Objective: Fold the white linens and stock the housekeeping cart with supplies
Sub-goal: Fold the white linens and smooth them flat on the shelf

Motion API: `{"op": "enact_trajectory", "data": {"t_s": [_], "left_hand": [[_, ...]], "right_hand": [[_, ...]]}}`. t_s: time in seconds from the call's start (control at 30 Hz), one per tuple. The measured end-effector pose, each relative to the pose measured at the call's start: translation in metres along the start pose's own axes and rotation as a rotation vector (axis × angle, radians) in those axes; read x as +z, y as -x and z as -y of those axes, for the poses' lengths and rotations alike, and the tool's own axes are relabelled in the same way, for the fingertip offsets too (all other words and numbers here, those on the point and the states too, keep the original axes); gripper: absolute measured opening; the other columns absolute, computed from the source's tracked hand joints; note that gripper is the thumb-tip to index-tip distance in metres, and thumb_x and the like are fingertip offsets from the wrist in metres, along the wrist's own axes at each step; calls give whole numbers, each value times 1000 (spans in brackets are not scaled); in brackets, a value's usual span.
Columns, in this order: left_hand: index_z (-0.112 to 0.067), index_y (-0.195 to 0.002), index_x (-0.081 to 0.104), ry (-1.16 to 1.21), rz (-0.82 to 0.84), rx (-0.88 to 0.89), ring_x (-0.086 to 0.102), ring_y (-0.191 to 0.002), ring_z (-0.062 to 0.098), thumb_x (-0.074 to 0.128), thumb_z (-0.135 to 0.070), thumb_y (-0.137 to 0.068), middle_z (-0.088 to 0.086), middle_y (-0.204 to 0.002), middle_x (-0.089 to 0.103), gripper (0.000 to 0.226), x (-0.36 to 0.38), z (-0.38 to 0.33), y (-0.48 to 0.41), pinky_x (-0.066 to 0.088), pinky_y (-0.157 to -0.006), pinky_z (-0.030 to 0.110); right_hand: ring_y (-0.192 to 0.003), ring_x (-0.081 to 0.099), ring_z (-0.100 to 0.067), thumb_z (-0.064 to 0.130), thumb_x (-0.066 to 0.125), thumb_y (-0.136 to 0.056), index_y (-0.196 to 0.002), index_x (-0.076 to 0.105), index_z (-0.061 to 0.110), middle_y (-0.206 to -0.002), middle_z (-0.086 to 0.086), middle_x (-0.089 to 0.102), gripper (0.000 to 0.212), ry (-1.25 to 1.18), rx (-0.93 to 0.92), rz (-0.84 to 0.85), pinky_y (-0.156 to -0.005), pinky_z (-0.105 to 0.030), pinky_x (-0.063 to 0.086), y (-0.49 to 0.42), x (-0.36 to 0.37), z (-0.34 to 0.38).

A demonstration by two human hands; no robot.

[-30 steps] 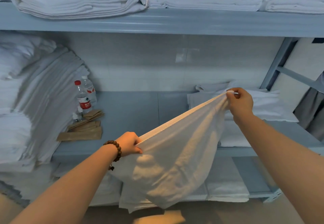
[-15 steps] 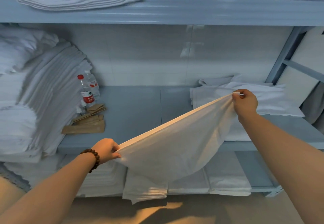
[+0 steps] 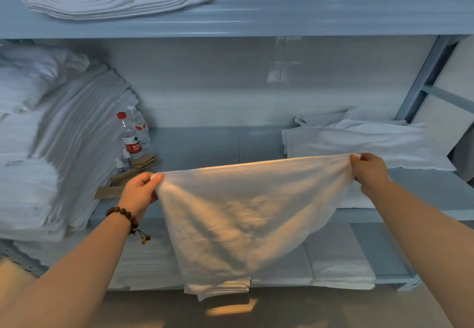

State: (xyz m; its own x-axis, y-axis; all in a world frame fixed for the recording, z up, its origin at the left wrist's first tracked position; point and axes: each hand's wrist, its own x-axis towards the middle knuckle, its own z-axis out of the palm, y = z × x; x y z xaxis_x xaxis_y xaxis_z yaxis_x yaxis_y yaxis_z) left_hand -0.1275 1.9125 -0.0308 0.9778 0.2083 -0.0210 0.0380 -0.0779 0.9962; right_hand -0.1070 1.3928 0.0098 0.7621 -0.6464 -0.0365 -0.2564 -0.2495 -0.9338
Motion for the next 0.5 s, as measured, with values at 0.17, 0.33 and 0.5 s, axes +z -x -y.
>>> {"op": "enact_trajectory", "data": {"t_s": [0.17, 0.33, 0.5], "left_hand": [[-14, -78, 61, 161, -70, -79, 61, -70, 15, 62, -23, -92, 2, -78, 64, 17, -2, -6, -15, 51, -67, 32], [-13, -89, 63, 140, -112, -65, 61, -90, 22, 57, -22, -96, 5, -94, 65, 13, 5, -11, -27, 51, -82, 36], [-17, -92, 62, -81, -176, 19, 61, -97, 27, 57, -26, -96, 7, -97, 65, 11, 10, -17, -28, 48, -93, 42]], "right_hand": [[-100, 55, -30, 24, 53, -96, -121, 59, 4, -113, -14, 59, 32, -41, 41, 49, -91, -46, 50, 5, 5, -9], [-95, 54, -32, 22, 52, -95, -104, 61, 3, -106, -20, 61, 23, 44, -27, -43, -86, -43, 45, 10, 16, -19], [-88, 52, -26, 20, 51, -96, -104, 60, 4, -93, -10, 58, 20, 34, -108, -107, -82, -38, 42, 13, 21, -21]]}}
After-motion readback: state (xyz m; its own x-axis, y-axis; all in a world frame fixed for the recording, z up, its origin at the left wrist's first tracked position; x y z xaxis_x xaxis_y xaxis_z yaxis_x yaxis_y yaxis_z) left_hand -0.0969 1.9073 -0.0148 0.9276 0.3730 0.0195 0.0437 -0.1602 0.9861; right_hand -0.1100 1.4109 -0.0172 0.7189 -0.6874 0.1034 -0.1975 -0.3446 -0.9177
